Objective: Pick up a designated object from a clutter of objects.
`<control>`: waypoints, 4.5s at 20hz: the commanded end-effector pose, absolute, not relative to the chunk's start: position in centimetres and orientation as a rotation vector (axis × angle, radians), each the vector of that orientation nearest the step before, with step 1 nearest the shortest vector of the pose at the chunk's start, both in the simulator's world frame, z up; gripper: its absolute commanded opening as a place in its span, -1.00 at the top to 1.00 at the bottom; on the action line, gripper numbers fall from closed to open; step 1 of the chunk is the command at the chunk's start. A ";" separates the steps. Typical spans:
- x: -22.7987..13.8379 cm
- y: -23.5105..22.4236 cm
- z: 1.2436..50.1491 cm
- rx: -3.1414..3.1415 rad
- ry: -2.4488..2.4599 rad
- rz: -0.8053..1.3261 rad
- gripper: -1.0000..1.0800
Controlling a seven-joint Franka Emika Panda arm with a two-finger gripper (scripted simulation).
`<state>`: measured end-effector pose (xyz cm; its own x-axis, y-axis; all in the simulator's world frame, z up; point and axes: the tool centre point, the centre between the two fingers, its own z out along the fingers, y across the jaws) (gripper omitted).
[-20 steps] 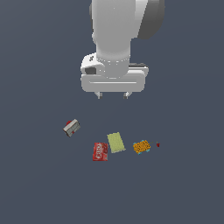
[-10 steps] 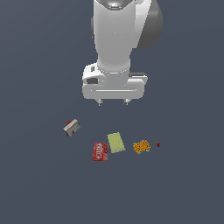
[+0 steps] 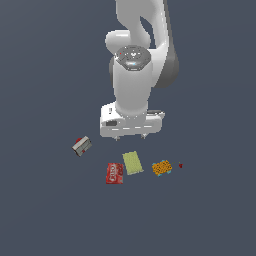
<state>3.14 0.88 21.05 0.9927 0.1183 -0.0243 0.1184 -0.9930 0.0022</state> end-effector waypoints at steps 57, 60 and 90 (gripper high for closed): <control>4.6 1.6 2.6 3.101 0.463 0.026 1.00; 4.2 1.8 3.5 3.101 0.463 0.025 1.00; -5.3 6.8 27.0 3.103 0.473 0.007 1.00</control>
